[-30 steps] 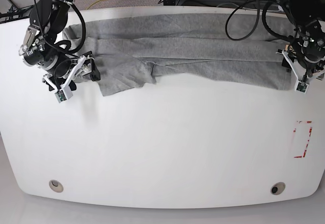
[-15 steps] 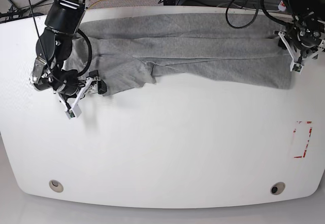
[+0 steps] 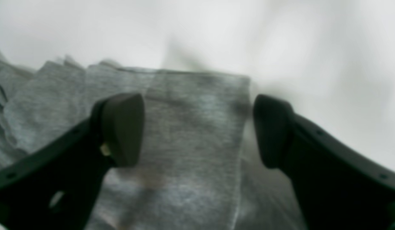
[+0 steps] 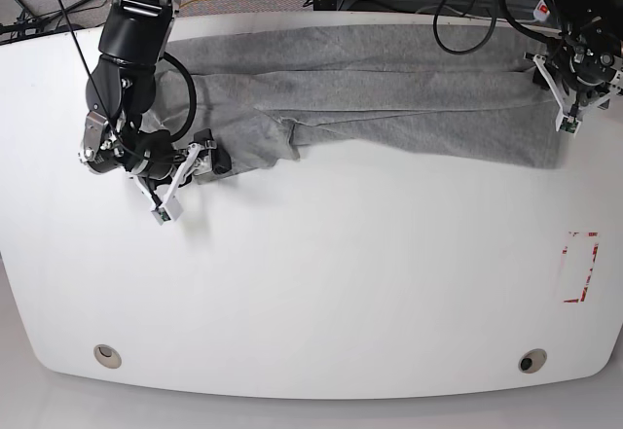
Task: Fold the T-shirt properly
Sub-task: 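Release the hem and pinch the folded edge with the right gripper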
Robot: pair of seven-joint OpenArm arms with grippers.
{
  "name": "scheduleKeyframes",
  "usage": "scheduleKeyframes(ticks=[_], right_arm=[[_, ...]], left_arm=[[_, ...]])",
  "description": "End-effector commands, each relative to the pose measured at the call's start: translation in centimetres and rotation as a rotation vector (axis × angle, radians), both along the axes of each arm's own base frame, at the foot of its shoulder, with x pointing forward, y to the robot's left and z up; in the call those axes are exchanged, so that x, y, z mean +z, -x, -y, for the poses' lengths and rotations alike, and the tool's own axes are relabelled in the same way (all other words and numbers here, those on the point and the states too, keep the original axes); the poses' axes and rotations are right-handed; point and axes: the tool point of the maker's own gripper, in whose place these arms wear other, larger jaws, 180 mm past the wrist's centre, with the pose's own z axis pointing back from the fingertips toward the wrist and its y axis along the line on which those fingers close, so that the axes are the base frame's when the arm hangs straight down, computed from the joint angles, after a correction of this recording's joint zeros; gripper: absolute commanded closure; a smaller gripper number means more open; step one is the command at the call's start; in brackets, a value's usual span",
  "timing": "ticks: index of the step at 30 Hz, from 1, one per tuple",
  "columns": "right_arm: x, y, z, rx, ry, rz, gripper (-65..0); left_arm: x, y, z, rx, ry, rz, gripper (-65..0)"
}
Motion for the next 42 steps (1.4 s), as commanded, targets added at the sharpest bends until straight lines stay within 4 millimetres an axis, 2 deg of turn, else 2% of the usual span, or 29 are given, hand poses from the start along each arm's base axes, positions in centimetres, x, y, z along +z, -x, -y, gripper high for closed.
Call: scheduleKeyframes(ticks=[1, 7, 8, 9, 11, 15, 19, 27, 33, 38, 42], right_arm=[[0.6, -0.5, 0.2, 0.0, 0.007, 0.014, -39.2], [0.8, -0.7, 0.0, 0.004, 0.0, 0.028, -5.1], [0.9, -0.8, 0.0, 0.002, -0.002, 0.036, -1.1], [1.2, -1.0, -0.1, -0.001, -0.008, 0.052, 0.0], [2.7, -1.6, -0.2, -0.001, -0.028, 0.104, 0.0], [5.3, -1.2, -0.5, 0.01, -0.055, 0.19, 0.0], [6.8, 1.0, 0.0, 0.032, -0.044, 0.224, 0.0], [7.8, 5.3, 2.6, -0.007, 0.003, 0.236, 0.0], [8.0, 8.5, 3.6, -0.009, -0.012, 0.211, 0.0], [7.5, 10.3, 4.4, -0.042, -0.026, 0.181, 0.0], [7.2, 10.7, 5.4, -0.071, -0.013, 0.168, 0.0]], left_arm=[[1.0, -0.6, -0.6, -0.009, -0.025, 0.027, -36.7], [1.0, -0.6, -0.5, -0.009, -0.024, 0.027, -36.7], [1.0, -0.6, -0.5, -0.009, -0.024, 0.027, -36.7], [1.0, -0.6, -0.6, -0.008, -0.025, 0.027, -36.7], [1.0, -0.6, -0.5, -0.01, -0.026, 0.026, -36.7], [0.9, -0.6, -0.5, -0.011, -0.025, 0.024, -36.7], [0.8, -0.6, -0.5, -0.011, -0.022, 0.023, -36.7], [0.9, -0.5, -0.6, -0.012, -0.026, 0.021, -36.7], [0.9, -0.5, -0.6, -0.013, -0.028, 0.021, -36.7], [0.9, -0.6, -0.6, -0.014, -0.027, 0.02, -36.7], [0.9, -0.6, -0.6, -0.014, -0.027, 0.02, -36.7]])
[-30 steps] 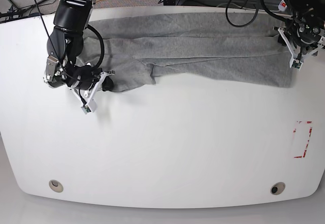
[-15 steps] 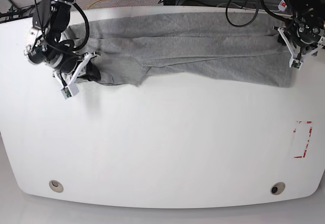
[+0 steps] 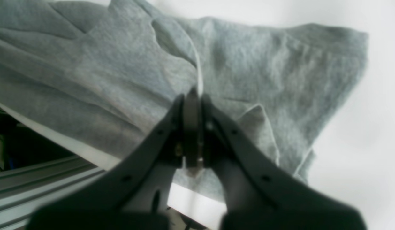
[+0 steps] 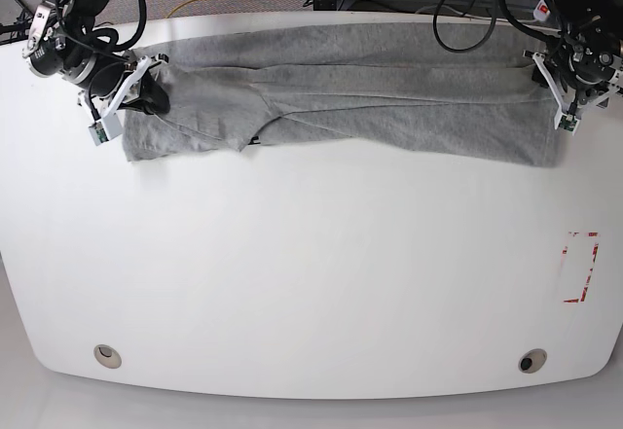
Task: Fold the T-shirt properly
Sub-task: 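Release the hem and pinch the folded edge with the right gripper, then grasp the folded strip ends with both grippers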
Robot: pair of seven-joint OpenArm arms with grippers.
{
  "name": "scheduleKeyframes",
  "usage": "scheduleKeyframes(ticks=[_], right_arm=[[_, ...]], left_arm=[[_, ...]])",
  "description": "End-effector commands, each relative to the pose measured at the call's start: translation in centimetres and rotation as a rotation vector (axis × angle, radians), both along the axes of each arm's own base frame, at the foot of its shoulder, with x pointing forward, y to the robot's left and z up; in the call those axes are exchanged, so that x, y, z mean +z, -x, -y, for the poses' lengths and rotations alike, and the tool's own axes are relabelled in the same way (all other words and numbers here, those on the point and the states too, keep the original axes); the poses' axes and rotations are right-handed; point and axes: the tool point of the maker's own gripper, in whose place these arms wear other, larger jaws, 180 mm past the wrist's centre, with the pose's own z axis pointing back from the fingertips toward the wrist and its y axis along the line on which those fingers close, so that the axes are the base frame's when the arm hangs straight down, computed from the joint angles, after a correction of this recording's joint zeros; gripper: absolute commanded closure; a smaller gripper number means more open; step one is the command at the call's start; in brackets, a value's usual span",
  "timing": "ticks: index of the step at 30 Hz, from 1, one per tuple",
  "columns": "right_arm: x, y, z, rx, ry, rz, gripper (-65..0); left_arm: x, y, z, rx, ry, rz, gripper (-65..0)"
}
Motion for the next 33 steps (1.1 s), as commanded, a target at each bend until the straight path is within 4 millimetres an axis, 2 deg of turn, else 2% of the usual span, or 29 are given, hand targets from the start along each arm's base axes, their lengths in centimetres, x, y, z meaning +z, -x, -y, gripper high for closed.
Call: scheduleKeyframes(ticks=[1, 10, 14, 16, 18, 21, 23, 25, 27, 28, 31, 33], right_arm=[[1.1, -0.7, 0.6, -0.005, 0.008, 0.044, 0.0], [-2.2, 0.8, 3.0, -0.046, 0.105, -0.076, -0.5], [-2.5, 1.2, 4.3, -0.065, 0.162, -0.092, -16.6], [-1.6, 1.1, 5.2, -0.099, 0.159, -0.064, -29.0], [-0.8, 0.7, 5.2, -0.109, 0.146, -0.032, -37.1], [1.0, 0.1, 4.2, -0.091, 0.101, 0.031, -48.5], [1.7, 0.1, 3.2, -0.072, 0.064, 0.058, -50.6], [2.1, -0.1, 1.9, -0.046, 0.015, 0.074, -49.9], [1.8, -0.2, -1.0, 0.018, -0.061, 0.072, -49.3], [1.7, -0.2, -1.7, 0.033, -0.076, 0.069, -48.7], [1.0, -0.1, -4.4, 0.067, -0.129, 0.05, -43.9], [0.3, 0.0, -5.4, 0.075, -0.153, 0.031, -40.4]], left_arm=[[1.0, -0.6, -0.6, -0.006, -0.024, 0.027, -36.7], [1.0, -0.6, -0.7, -0.007, -0.027, 0.028, -36.7], [1.1, -0.7, -0.6, -0.01, -0.027, 0.031, -36.7], [1.1, -0.7, -0.5, -0.01, -0.023, 0.033, -36.7], [1.2, -0.8, -0.5, -0.009, -0.02, 0.038, -36.7], [1.5, -1.4, -0.2, -0.013, -0.016, 0.057, -36.7], [2.7, -2.4, -0.2, -0.018, -0.03, 0.097, -36.7], [3.5, -2.9, 0.0, -0.025, -0.04, 0.122, -36.7], [4.1, -3.3, 0.7, -0.031, -0.039, 0.15, -36.7], [4.3, -3.4, 0.7, -0.032, -0.042, 0.158, -36.7], [5.2, -3.7, 0.9, -0.041, -0.056, 0.182, -36.7], [5.5, -3.8, 1.1, -0.043, -0.059, 0.191, -36.7]])
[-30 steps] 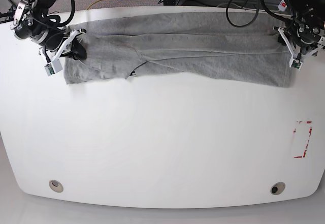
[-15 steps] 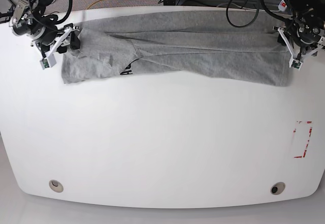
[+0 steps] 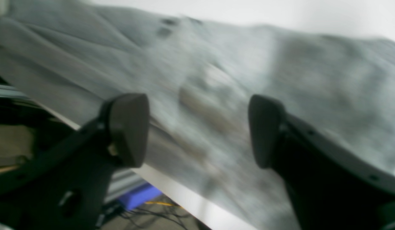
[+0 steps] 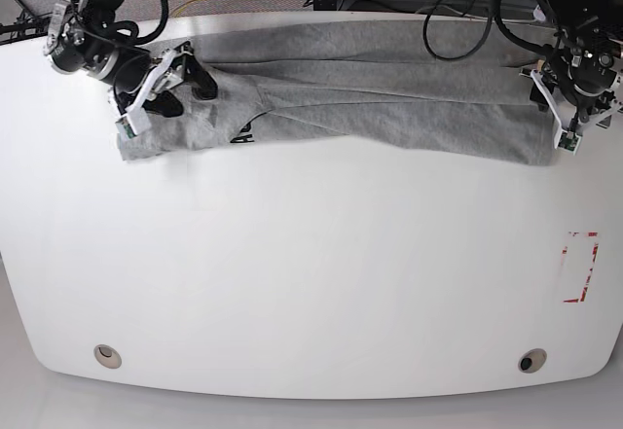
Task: Fold the T-shirt properly
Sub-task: 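Grasp the folded strip ends with both grippers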
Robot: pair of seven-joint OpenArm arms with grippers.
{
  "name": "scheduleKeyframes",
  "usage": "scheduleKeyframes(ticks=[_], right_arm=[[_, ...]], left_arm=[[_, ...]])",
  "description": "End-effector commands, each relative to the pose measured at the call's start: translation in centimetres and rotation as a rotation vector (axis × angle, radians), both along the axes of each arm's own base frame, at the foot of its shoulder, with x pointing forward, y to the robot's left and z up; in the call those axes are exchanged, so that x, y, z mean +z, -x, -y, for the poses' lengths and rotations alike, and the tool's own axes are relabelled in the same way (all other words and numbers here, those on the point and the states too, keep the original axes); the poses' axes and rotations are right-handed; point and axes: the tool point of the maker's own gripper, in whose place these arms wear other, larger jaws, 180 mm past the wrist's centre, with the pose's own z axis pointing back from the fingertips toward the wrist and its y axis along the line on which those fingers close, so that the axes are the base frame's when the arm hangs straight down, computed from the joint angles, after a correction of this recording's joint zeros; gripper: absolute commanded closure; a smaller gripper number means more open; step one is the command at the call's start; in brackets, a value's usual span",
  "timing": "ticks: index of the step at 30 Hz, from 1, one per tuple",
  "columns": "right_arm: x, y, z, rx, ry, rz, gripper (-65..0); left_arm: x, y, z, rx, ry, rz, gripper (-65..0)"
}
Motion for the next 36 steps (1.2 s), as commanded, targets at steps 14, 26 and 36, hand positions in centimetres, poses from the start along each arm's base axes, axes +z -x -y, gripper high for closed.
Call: scheduleKeyframes(ticks=[14, 26, 36], right_arm=[[-3.5, 0.1, -2.9, 0.076, 0.031, -0.085, -39.3], [-3.5, 0.1, -2.9, 0.077, 0.032, -0.084, -39.3], [-3.5, 0.1, -2.8, 0.075, 0.032, -0.084, -39.3]], left_arm=[[2.5, -0.2, -2.8, 0.112, -0.029, 0.095, -37.1], [-3.0, 2.0, -0.1, 0.07, 0.136, -0.035, -37.1], [-3.0, 2.4, 0.1, 0.057, 0.17, -0.03, -24.6]])
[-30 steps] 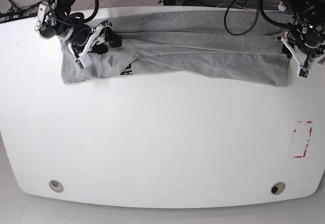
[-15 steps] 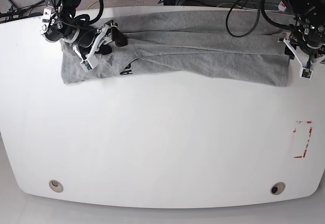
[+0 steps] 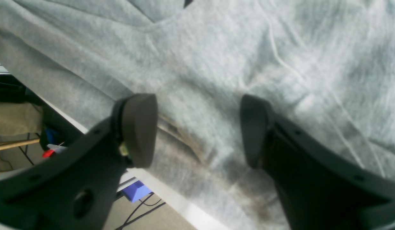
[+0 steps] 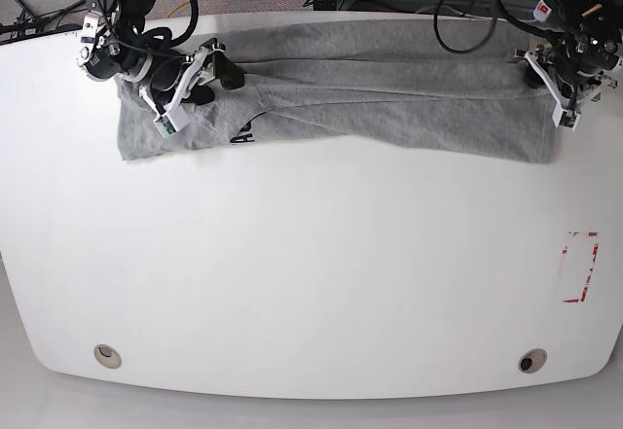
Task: Fold the T-shirt properly
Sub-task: 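Grasp the folded strip ends with both grippers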
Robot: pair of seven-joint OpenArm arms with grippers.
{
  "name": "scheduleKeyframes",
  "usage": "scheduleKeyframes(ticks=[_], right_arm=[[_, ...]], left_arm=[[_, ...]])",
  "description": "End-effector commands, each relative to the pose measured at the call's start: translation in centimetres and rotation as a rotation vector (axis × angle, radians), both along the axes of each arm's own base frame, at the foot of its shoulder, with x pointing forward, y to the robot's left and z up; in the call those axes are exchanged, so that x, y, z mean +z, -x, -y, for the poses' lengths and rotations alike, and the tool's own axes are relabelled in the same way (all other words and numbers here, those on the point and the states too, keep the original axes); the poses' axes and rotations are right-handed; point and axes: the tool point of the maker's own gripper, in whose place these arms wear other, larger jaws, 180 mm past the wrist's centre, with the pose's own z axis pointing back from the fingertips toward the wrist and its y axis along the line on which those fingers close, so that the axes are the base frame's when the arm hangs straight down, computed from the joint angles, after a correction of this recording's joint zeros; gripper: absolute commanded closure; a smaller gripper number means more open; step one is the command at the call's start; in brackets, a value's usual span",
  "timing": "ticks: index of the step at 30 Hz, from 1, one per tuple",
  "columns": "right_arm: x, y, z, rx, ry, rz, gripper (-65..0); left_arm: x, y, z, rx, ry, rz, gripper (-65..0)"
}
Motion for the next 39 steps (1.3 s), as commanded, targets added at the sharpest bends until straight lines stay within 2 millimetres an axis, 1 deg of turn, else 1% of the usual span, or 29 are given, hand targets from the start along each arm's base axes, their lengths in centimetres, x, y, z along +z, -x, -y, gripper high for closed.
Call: scheduleKeyframes(ticks=[1, 3, 4, 5, 6, 9, 14, 19, 20, 22, 25, 28, 33, 37, 39], right_arm=[[0.9, -0.7, 0.2, 0.0, -0.005, 0.041, -39.3], [0.9, -0.7, 0.2, 0.0, -0.005, 0.041, -39.3], [0.9, -0.7, 0.2, 0.0, -0.005, 0.041, -39.3], [0.9, -0.7, 0.2, 0.001, -0.005, 0.041, -39.3], [0.9, -0.7, 0.2, 0.001, -0.005, 0.041, -39.3], [0.9, -0.7, 0.2, 0.0, -0.006, 0.041, -39.3], [0.9, -0.7, 0.2, -0.002, -0.007, 0.041, -39.3], [0.8, -0.7, 0.1, -0.001, -0.009, 0.038, -39.3], [0.8, -0.7, 0.2, -0.003, -0.008, 0.038, -39.3], [0.8, -0.7, 0.2, -0.005, -0.008, 0.037, -39.3], [0.8, -0.7, 0.2, -0.005, -0.008, 0.037, -39.3], [0.8, -0.7, 0.2, -0.005, -0.008, 0.037, -39.3], [0.8, -0.7, 0.3, -0.006, -0.008, 0.037, -39.3], [0.8, -0.7, 0.3, -0.006, -0.008, 0.037, -39.3], [0.8, -0.7, 0.3, -0.006, -0.008, 0.037, -39.3]], left_arm=[[1.0, -0.6, -0.6, -0.003, -0.019, 0.036, -20.4], [1.1, -0.7, -0.6, -0.003, -0.019, 0.038, -7.8], [1.1, -0.7, -0.6, -0.004, -0.021, 0.039, -3.3], [1.1, -0.7, -0.6, -0.004, -0.021, 0.039, -0.7], [1.1, -0.7, -0.6, -0.006, -0.021, 0.039, 0.0], [1.4, -0.8, -0.6, -0.007, -0.026, 0.047, 0.0], [3.0, -1.1, -1.1, -0.005, -0.062, 0.086, 0.0], [3.1, -1.1, -1.2, -0.003, -0.069, 0.086, 0.0], [3.2, -1.1, -1.4, -0.007, -0.076, 0.084, -1.0], [3.3, -1.1, -1.7, -0.012, -0.083, 0.08, -5.3], [3.2, -1.0, -1.8, -0.01, -0.083, 0.076, -16.8], [3.0, -0.3, -1.8, -0.011, -0.085, 0.059, -21.5], [2.7, -0.1, -1.7, -0.011, -0.082, 0.052, -20.7], [2.7, 0.0, -1.7, -0.006, -0.079, 0.051, -8.9], [2.6, -0.1, -1.6, -0.009, -0.078, 0.05, -1.3]])
